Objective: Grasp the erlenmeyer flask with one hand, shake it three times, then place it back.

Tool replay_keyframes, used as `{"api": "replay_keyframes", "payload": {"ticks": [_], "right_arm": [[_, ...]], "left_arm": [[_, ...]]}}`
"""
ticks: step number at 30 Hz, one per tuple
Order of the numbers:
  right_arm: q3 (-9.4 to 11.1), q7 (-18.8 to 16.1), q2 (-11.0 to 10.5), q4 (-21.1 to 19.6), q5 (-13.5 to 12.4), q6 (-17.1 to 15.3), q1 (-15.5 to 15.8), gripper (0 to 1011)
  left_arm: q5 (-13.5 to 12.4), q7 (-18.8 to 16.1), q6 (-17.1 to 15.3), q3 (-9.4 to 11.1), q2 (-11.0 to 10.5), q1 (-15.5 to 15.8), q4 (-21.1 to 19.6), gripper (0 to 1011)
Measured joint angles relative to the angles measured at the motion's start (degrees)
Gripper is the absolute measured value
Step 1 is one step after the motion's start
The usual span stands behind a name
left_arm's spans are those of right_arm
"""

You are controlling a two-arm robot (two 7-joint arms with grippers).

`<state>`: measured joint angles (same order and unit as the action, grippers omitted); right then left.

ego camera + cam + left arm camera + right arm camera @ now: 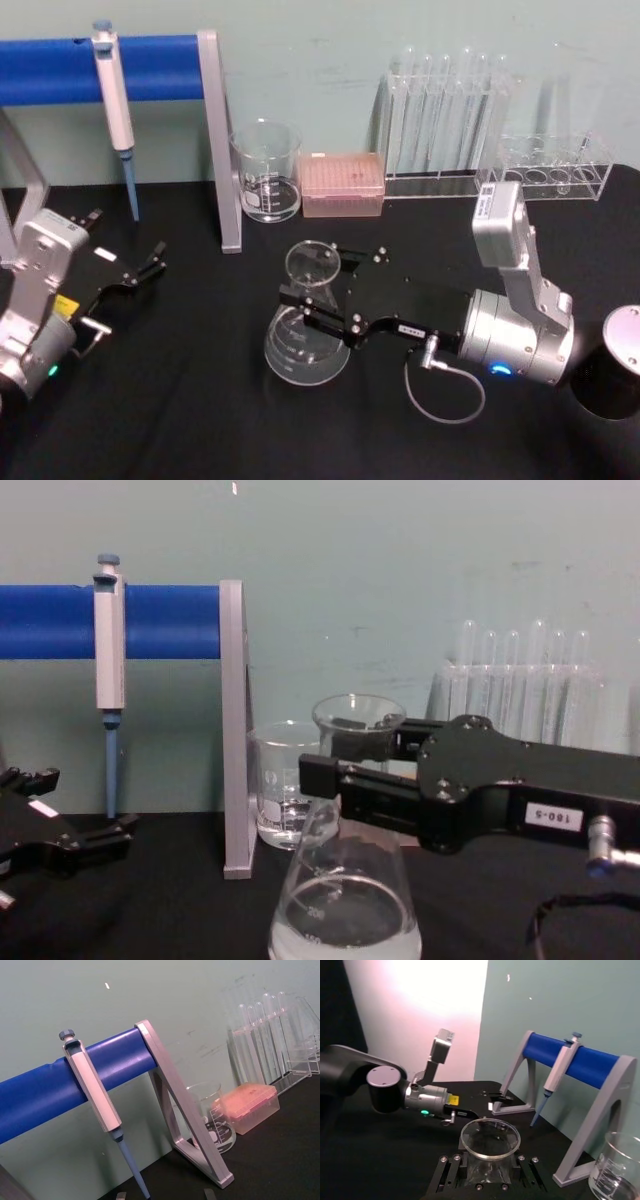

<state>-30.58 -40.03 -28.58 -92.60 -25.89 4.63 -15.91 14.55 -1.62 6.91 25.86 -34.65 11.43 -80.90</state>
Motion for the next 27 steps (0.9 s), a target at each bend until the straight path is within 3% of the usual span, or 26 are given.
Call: {"api": "replay_keyframes", "payload": {"ticks": [15, 27], "right_arm": [[-1.79, -0.93, -1.56, 0.12, -1.37, 0.99, -1.03, 450], [-0.96, 2.04, -1.36, 0.52, -1.54, 1.02, -1.04, 450]], "left_arm": [[0.0, 0.0, 0.0, 0.0, 0.0, 0.0, 0.0, 1001], [0.0, 0.0, 0.0, 0.0, 0.0, 0.0, 0.0, 1001]]}}
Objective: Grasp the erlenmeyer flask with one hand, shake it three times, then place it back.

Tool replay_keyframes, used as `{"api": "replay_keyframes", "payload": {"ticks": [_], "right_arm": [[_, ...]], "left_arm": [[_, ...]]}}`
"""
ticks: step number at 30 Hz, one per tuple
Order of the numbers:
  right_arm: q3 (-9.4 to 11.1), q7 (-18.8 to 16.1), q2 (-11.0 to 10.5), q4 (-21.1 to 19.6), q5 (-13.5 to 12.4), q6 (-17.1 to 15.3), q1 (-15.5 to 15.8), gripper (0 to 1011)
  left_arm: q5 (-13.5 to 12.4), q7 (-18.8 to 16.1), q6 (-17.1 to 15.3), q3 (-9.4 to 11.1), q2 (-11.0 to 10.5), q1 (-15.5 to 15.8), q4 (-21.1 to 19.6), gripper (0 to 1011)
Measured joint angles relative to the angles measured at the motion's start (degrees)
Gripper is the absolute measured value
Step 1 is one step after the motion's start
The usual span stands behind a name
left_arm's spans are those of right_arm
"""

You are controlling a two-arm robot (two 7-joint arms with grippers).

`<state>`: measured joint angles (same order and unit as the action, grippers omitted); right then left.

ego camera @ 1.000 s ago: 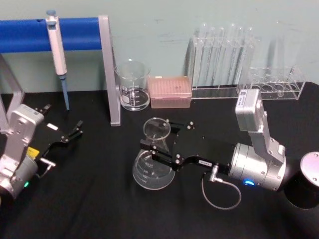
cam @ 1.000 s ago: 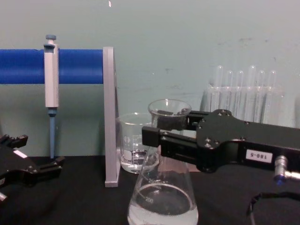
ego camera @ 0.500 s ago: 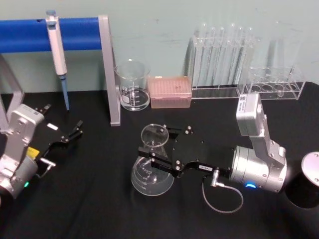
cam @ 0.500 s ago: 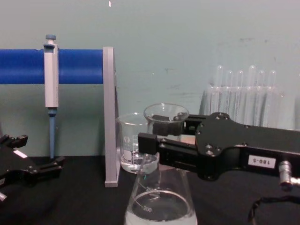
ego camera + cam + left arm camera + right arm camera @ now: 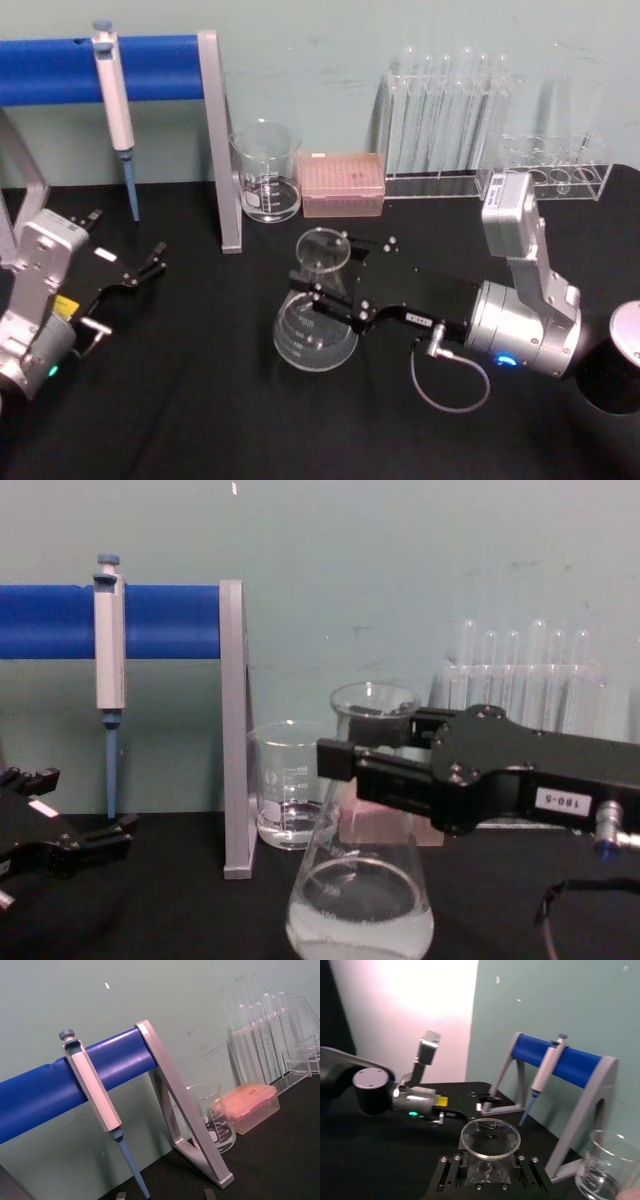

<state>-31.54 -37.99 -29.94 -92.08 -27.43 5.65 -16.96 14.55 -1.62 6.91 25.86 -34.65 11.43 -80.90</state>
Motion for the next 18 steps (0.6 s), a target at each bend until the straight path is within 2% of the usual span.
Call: {"api": "replay_keyframes", "payload": {"ticks": [5, 18], "right_arm": [[0.96, 2.15, 0.52, 0.36, 0.25, -0.12, 0.2, 450], [6.16, 11.24, 3.17, 2.0, 2.47, -2.36, 1.23, 450]], "left_arm": [[0.0, 0.0, 0.0, 0.0, 0.0, 0.0, 0.0, 1001], [0.0, 0.0, 0.0, 0.0, 0.0, 0.0, 0.0, 1001]]}}
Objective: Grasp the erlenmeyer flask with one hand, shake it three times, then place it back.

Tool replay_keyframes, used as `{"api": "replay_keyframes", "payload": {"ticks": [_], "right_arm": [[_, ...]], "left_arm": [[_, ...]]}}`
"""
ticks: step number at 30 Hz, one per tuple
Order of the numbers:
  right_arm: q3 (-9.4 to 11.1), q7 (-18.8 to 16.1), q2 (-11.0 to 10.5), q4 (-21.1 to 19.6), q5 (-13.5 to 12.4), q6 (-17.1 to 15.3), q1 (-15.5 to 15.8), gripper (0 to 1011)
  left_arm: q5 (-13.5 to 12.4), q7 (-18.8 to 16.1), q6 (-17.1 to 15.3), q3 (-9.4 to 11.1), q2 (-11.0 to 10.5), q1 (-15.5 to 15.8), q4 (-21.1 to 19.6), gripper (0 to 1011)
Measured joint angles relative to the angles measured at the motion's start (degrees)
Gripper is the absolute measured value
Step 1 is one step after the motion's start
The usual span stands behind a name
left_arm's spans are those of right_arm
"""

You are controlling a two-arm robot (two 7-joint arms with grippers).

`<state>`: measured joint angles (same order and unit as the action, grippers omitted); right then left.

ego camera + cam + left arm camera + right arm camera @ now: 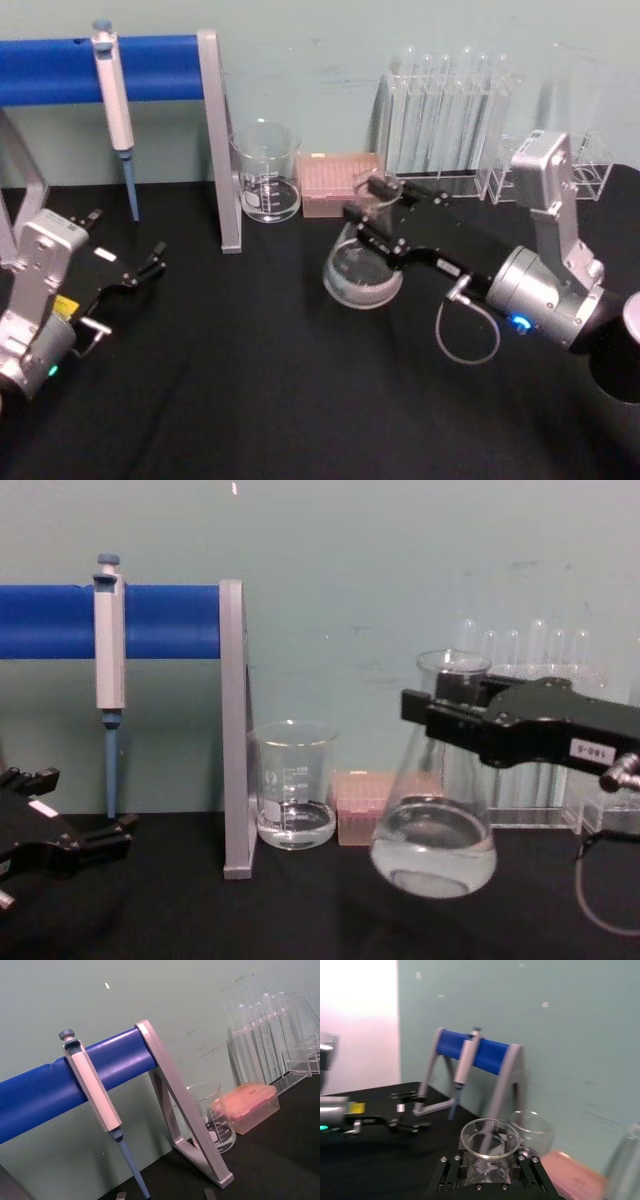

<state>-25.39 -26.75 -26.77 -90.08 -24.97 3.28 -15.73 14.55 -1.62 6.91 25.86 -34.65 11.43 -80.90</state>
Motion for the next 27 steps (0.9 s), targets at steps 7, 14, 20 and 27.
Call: {"api": "replay_keyframes", "payload": {"ticks": [7, 14, 20, 27], "right_arm": [[2.62, 3.65, 1.35, 1.04, 1.34, -0.86, 0.33, 450], [5.17, 6.89, 2.56, 1.77, 2.58, -1.71, 0.83, 450], [7.34, 10.54, 3.89, 2.15, 3.92, -2.98, 1.49, 450], [9.57, 13.55, 5.3, 2.32, 5.14, -4.04, 2.24, 450]], "left_arm": [[0.0, 0.0, 0.0, 0.0, 0.0, 0.0, 0.0, 1001], [0.0, 0.0, 0.0, 0.0, 0.0, 0.0, 0.0, 1001], [0.0, 0.0, 0.0, 0.0, 0.0, 0.0, 0.0, 1001], [0.0, 0.0, 0.0, 0.0, 0.0, 0.0, 0.0, 1001]]}}
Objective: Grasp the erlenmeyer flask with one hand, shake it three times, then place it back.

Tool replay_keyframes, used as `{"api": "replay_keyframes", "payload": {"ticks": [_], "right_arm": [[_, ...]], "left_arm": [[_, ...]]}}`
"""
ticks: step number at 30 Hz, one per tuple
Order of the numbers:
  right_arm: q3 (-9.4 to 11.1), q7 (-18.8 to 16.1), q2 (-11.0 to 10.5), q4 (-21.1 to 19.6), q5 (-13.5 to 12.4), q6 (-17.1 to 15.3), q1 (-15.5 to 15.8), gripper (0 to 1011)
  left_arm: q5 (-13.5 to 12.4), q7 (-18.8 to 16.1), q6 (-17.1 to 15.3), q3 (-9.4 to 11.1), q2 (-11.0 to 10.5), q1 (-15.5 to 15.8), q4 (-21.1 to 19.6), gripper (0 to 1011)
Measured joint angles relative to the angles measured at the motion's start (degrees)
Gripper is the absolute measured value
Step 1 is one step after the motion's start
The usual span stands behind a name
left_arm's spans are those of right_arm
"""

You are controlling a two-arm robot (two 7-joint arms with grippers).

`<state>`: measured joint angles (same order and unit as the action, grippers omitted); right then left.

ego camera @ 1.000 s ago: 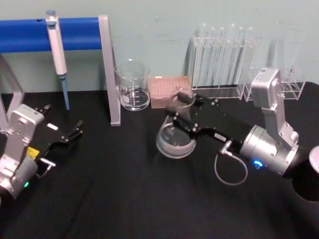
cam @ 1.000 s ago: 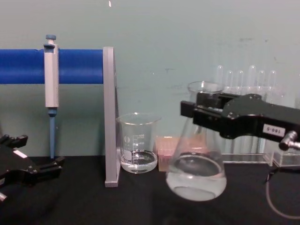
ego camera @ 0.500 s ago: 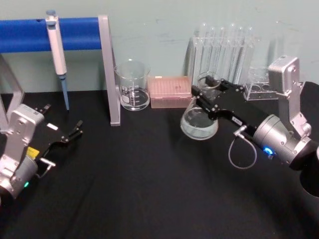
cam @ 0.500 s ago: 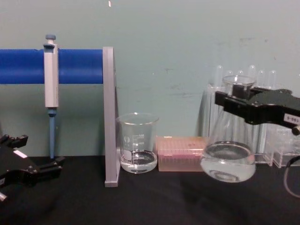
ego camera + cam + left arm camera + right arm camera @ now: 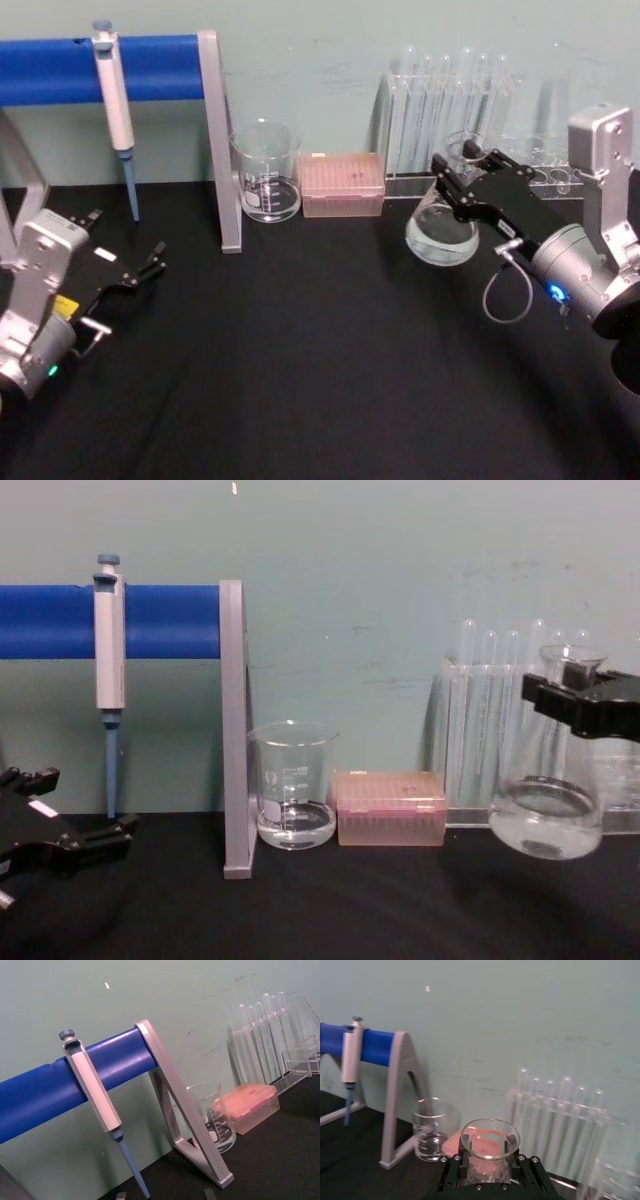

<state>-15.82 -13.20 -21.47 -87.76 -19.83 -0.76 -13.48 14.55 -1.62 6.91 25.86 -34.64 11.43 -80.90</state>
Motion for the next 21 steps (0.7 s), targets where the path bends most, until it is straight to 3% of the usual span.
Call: {"api": "replay_keyframes", "payload": {"ticks": [10, 21], "right_arm": [[2.6, 4.15, 2.21, -0.11, 2.18, -2.2, 0.85, 450], [3.7, 3.13, 3.45, -0.7, 3.02, -2.74, 1.23, 450]], "left_arm": [[0.0, 0.0, 0.0, 0.0, 0.0, 0.0, 0.0, 1001], [0.0, 0.0, 0.0, 0.0, 0.0, 0.0, 0.0, 1001]]}}
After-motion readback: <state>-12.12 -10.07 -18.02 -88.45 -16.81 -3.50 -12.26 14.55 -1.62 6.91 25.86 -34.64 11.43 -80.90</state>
